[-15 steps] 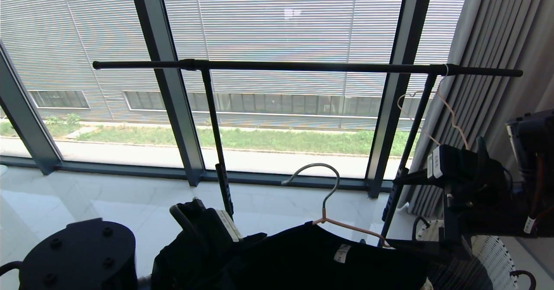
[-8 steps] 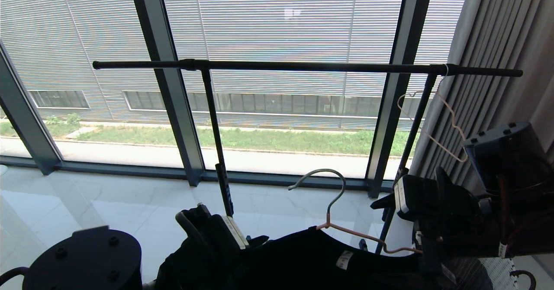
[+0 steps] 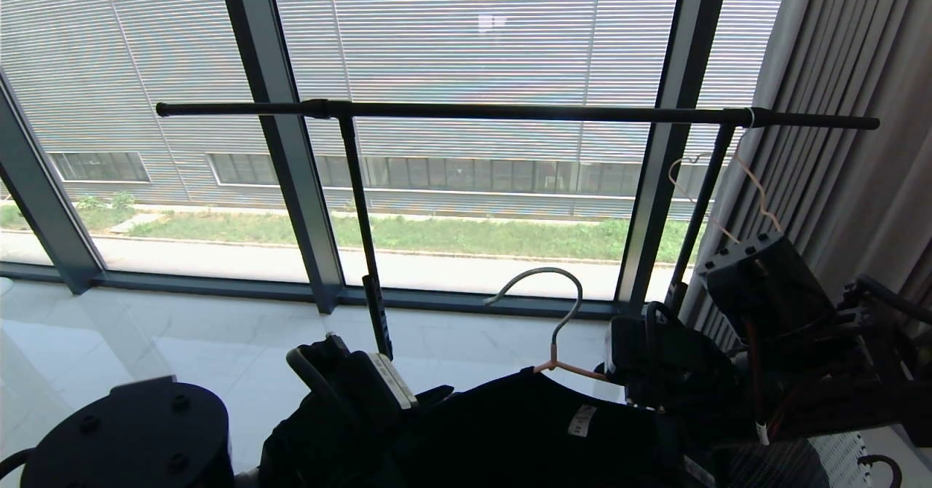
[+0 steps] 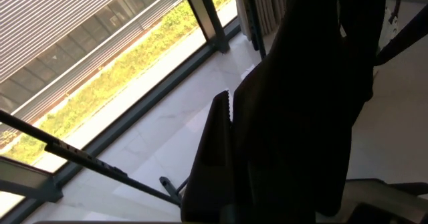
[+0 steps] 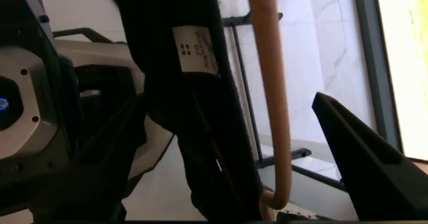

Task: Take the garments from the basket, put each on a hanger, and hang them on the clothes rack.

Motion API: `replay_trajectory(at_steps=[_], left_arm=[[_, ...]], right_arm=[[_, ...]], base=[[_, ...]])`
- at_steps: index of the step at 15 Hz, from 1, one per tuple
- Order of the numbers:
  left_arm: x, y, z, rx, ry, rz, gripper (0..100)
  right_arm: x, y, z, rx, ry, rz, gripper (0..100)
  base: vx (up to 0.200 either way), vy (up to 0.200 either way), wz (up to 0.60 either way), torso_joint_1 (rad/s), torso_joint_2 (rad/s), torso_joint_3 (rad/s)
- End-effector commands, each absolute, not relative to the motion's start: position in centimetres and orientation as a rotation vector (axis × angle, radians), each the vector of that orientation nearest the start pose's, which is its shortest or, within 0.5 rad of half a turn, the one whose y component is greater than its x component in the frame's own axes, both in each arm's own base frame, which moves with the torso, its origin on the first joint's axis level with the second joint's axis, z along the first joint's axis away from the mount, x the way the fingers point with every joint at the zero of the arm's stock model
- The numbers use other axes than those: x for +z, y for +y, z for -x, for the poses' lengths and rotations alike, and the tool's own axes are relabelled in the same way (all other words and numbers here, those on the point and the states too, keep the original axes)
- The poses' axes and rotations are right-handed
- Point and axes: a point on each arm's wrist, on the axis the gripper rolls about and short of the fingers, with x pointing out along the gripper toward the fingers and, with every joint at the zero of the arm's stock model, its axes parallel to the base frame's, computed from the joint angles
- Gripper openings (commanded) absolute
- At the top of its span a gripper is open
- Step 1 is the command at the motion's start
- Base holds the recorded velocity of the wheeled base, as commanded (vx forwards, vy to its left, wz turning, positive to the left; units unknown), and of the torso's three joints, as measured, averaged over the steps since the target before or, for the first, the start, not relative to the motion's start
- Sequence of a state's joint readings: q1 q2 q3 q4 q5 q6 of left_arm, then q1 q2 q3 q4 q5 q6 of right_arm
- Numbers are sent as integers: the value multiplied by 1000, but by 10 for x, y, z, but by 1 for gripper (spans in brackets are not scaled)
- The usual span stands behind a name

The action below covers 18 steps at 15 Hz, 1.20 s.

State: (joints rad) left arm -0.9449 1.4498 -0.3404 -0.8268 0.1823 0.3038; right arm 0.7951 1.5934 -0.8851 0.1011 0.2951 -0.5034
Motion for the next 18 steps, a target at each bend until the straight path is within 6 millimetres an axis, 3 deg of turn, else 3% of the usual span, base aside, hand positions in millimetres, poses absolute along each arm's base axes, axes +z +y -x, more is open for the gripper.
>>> replay_trajectory(at_steps=[1,3,4,15,16,18], left_arm=[[147,-165,-125,-791,127,-441,0],[147,-166,-125,-791,125,-440,0],[147,-166,-125,-791,125,-440,0],[148,-167,-122,-801,110,-432,0],[148,-167,-123,-798,98,-424,100],[149,-166,-123,-795,90,-420,100]], right_arm=[[165,195,-177,1230,569,629,100],[165,196,-178,1227,560,627,100],[165,196,-178,1227,560,627,0],[176,200,-185,1198,338,598,0],[176,199,-185,1196,290,615,0],[176,193,-185,1182,183,662,0]], base=[[0,0,0,0,0,0],[0,0,0,0,0,0],[0,0,0,0,0,0],[0,0,0,0,0,0],[0,0,0,0,0,0],[0,0,0,0,0,0]])
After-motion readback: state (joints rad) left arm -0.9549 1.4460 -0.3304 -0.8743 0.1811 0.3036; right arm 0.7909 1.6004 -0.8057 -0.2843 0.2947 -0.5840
